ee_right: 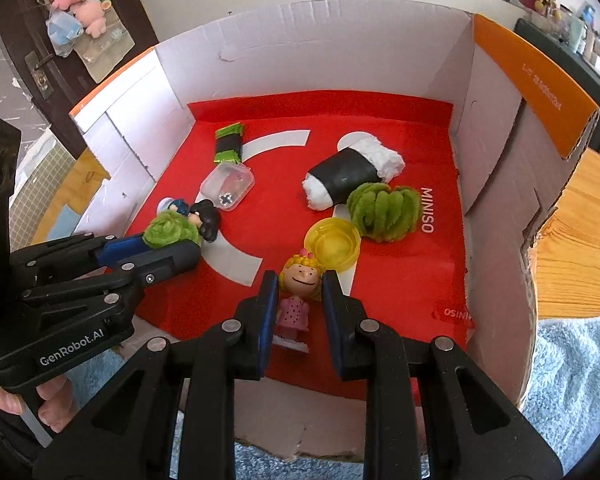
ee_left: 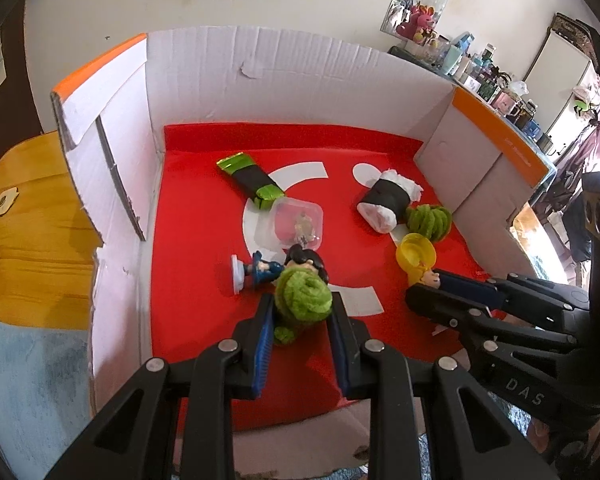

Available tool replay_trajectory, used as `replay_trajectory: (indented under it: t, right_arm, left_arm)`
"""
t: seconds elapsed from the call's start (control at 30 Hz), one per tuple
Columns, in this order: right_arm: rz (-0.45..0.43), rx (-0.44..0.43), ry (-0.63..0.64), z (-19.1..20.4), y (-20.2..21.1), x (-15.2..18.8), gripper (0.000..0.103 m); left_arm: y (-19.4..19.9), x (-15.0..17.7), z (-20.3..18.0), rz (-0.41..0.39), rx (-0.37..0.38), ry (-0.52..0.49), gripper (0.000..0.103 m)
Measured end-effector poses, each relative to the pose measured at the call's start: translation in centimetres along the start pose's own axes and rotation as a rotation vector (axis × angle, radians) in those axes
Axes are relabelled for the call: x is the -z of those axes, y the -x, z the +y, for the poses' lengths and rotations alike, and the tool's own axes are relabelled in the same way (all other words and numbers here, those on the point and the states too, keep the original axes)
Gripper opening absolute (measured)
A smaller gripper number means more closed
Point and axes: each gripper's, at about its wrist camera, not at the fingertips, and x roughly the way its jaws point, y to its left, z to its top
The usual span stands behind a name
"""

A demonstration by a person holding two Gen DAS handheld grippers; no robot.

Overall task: Organize objects
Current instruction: 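Lower both held toys onto the red floor of the box, then open both grippers to release the green toy and girl figurine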

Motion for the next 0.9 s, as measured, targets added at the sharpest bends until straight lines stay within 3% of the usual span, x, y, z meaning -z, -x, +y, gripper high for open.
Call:
replay_trajectory:
  t: [0.9]
  right_arm:
    - [-0.020, 0.012, -0.025, -0.80, 0.21, -0.06, 0.022]
  left_arm:
    - [-0.55, -0.58, 0.11, -0.002, -0.015, -0.005, 0.030]
